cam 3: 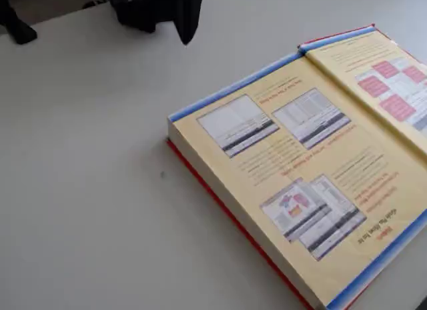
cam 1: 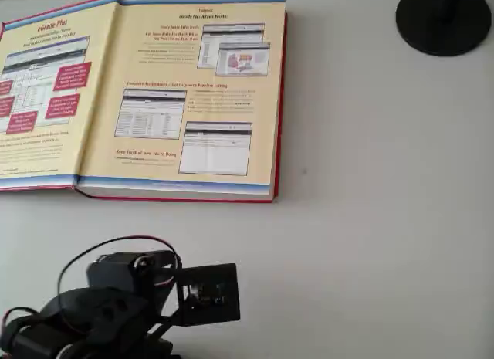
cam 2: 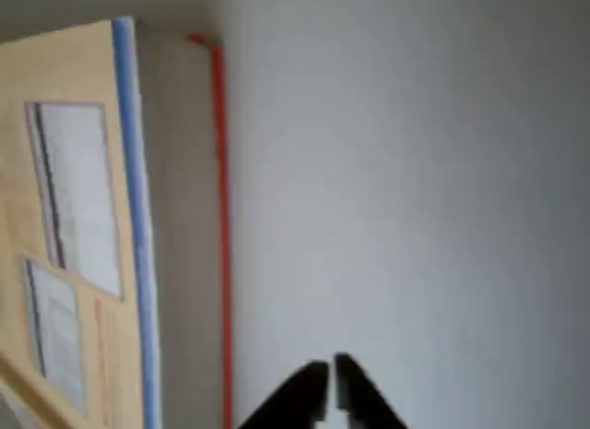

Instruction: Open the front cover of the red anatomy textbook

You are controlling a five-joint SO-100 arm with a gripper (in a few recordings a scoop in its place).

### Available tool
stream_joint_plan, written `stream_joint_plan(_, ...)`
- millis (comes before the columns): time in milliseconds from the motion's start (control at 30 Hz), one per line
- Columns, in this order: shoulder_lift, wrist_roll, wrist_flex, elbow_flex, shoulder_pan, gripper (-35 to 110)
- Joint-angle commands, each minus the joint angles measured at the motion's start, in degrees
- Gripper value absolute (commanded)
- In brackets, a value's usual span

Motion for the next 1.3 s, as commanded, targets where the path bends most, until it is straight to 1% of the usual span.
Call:
stream_joint_plan(0, 0.0, 0.88, -1.32, 4.66, 0.09, 0)
stream_joint_plan(167, 0.0, 2.2, -1.32, 4.83, 0.35, 0)
stream_joint_plan(267, 0.0, 1.85, -1.32, 4.83, -0.26, 4)
stream_joint_plan(1267, 0.0, 1.85, -1.32, 4.83, -0.26, 4)
